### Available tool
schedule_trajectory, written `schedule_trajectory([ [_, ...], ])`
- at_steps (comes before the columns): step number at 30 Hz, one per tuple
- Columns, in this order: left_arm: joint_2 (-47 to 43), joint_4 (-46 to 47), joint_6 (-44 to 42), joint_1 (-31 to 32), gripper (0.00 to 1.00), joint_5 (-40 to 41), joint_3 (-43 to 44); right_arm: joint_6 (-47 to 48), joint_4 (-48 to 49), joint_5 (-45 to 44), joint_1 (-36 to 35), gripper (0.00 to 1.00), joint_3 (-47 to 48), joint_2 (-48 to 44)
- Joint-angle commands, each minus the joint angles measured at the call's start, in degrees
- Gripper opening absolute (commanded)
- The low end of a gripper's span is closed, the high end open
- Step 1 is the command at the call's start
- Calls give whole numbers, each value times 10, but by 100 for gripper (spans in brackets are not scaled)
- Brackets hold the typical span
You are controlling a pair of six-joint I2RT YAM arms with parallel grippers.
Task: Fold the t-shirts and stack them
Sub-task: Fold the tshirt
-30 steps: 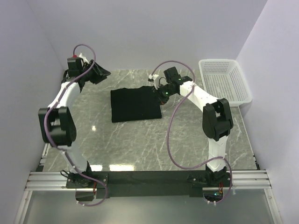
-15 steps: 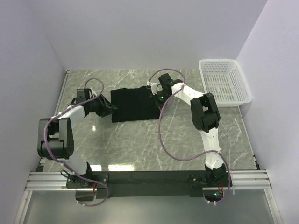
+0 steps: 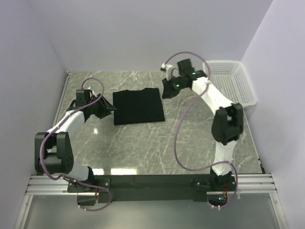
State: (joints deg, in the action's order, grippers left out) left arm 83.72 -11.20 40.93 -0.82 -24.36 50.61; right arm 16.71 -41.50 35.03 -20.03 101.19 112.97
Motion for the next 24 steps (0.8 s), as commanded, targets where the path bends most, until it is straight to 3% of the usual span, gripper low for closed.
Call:
schedule_trajectory([
  [1,15,-35,-13,-1,54,55,12,16,-10,33,18,28,-35,-63],
  [7,85,-3,-8,-1,66,41,33,19,8,36,29,36,-109,-119],
  [15,166,-15,-27,4,67,26,70,6,26,49,42,37,-151,-152],
  [21,225,-16,-25,37,62,18,99,-3,33,58,49,37,-156,-157],
  [23,245,-22,-23,42,56,21,113,-4,35,59,51,37,-158,-161],
  [24,249,-22,-23,42,48,21,116,-5,36,59,52,37,-163,-162],
])
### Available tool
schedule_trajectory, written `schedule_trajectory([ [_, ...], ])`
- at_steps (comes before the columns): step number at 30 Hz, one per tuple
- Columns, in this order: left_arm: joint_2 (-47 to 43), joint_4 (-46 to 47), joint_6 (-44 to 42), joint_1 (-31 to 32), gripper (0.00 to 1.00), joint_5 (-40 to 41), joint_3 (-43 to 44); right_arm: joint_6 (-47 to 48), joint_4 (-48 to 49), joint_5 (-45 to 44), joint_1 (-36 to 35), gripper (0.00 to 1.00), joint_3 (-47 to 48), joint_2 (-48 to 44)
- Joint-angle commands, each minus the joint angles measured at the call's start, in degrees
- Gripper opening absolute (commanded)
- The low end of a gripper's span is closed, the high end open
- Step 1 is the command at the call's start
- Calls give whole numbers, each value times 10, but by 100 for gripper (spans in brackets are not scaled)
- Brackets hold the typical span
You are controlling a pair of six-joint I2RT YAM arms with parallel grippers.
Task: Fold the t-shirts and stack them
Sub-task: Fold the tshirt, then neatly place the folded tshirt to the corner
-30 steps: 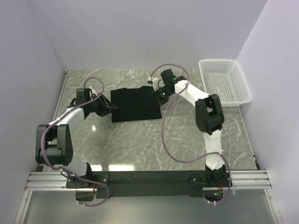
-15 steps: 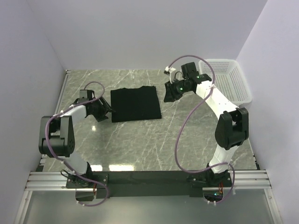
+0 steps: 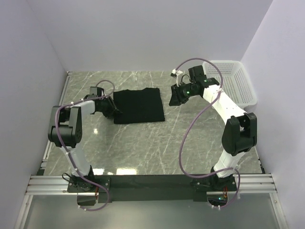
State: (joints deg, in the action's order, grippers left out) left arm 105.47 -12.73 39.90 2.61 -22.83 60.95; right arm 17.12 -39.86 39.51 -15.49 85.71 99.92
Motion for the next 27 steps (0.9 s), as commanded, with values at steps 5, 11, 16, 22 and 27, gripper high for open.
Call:
schedule_trajectory([
  [5,40,-29,-24,8,6,29,37,-10,25,21,18,37,-16,-38],
  [11,38,-91,-63,-18,1,108,106,-11,30,29,26,37,-30,-44],
  [16,61,-129,-91,-73,1,142,180,-10,34,31,30,37,-39,-45],
  [22,114,-157,-105,-146,1,161,249,-5,33,34,38,37,-41,-44],
  [27,163,-173,-104,-206,1,191,307,-2,30,37,41,37,-42,-43],
])
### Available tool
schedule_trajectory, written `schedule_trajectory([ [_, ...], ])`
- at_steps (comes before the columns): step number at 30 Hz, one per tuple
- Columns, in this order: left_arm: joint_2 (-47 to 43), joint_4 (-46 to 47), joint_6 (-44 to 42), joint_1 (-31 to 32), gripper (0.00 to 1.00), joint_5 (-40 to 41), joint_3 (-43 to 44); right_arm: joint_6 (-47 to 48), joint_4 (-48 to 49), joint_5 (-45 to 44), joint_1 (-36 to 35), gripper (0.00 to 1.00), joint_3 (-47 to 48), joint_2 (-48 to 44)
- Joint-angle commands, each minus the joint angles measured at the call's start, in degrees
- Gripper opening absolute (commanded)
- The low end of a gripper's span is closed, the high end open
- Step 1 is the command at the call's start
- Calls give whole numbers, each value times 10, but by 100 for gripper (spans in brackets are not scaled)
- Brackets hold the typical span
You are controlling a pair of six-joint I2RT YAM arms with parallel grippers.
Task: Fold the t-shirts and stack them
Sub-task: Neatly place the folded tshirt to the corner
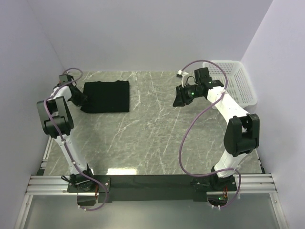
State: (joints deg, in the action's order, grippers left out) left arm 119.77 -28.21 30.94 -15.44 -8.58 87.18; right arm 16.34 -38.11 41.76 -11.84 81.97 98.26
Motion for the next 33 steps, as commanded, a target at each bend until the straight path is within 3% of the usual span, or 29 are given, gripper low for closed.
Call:
schedule_trajectory([
  [1,25,-22,-16,-33,1,55,54,4,15,15,5,37,-5,-27],
  [11,128,-99,-41,-71,4,107,221,8,8,17,6,37,-12,-32],
  [14,128,-114,-45,-73,28,107,255,15,1,13,6,37,-13,-36],
  [15,122,-113,-45,-73,40,108,259,16,1,10,4,37,-15,-39],
  [17,91,-106,-46,-73,52,108,258,22,-2,4,6,37,-16,-44],
  [18,78,-99,-48,-73,62,110,251,25,-4,2,5,38,-17,-47],
  [21,20,-81,-51,-73,71,109,232,34,-8,-12,5,38,-16,-52],
  [26,-85,-76,-62,-73,72,114,200,51,-13,-33,7,38,-22,-69],
  [29,-194,-45,-72,-71,76,98,116,56,-7,-48,6,37,-37,-94],
  [32,-332,26,-69,-72,88,74,-18,62,7,-63,8,38,-58,-127],
  [33,-366,61,-64,-72,97,53,-84,62,11,-73,10,38,-65,-136],
])
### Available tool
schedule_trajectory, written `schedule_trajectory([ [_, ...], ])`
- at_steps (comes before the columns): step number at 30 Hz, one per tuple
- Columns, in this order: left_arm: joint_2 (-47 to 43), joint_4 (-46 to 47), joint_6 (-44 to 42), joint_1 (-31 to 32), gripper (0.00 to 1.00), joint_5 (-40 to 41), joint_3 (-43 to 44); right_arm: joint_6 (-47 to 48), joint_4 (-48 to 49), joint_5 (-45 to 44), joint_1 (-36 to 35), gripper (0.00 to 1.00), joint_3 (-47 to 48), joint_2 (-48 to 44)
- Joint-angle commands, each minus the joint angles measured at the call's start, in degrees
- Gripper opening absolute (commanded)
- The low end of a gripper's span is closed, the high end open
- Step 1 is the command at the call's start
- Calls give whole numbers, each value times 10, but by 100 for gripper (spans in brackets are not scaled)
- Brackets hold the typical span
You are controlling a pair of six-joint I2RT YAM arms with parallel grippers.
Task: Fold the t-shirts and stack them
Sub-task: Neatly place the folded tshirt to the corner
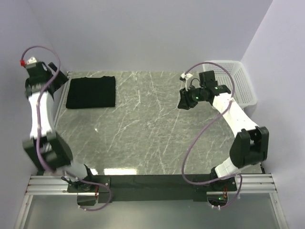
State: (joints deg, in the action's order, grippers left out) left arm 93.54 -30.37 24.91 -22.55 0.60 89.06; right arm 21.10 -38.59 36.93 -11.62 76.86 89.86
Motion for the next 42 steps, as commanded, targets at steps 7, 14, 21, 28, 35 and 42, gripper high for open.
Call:
schedule_trajectory([
  [7,-325,151,57,-2,99,-236,-319,-2,48,-36,49,43,-56,-134],
  [14,-425,124,46,12,94,-369,-419,-54,89,-57,93,58,-112,-219],
  [21,-484,77,44,71,99,-301,-467,-132,153,-183,100,88,-182,-306],
  [28,-518,29,53,87,99,-141,-451,-206,169,-265,102,91,-217,-331],
  [35,-513,22,50,87,99,-129,-431,-239,202,-300,102,92,-236,-360],
  [42,-516,39,55,87,99,-148,-448,-251,206,-326,102,90,-239,-355],
])
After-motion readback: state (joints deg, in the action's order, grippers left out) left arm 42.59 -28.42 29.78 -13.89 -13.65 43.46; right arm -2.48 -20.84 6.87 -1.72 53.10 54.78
